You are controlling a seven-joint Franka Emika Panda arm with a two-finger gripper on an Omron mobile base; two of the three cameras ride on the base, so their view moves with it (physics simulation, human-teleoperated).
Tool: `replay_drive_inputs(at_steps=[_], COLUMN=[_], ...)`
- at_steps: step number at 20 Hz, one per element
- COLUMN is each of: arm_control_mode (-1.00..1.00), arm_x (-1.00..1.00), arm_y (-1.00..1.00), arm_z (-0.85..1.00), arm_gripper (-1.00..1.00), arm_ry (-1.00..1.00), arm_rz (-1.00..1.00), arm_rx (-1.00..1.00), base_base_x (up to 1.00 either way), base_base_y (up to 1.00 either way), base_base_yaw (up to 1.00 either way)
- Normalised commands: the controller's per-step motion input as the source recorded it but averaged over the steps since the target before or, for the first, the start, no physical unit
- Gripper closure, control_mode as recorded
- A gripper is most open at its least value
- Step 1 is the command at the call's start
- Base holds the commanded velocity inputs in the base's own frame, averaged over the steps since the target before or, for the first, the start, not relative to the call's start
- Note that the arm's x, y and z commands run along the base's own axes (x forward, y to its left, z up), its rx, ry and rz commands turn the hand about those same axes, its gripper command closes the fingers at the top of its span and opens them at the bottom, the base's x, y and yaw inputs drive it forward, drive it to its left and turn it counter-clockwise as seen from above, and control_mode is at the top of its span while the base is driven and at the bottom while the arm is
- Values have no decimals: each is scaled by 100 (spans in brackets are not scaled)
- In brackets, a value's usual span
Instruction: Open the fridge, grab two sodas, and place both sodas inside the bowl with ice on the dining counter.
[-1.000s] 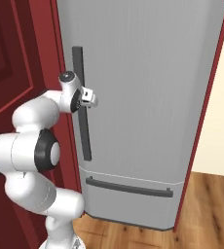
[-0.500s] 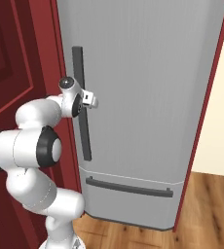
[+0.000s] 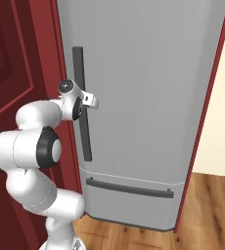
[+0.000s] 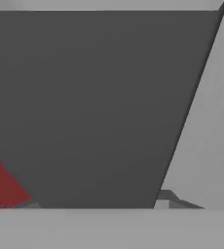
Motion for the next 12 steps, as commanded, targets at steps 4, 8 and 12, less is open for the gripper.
replay_drive_inputs(at_steps=[4, 8, 12], arm_control_mode=[-100, -100, -100], arm_x=[3, -40, -73], arm_y=[1, -26, -46], arm_z=[-9, 0, 0], arm_gripper=[100, 100, 100], arm_ry=[18, 6, 0], arm_rz=[0, 0, 0], arm_rx=[-2, 0, 0], base_base_x=[0, 0, 0], base_base_y=[0, 0, 0], base_base_yaw=[0, 0, 0])
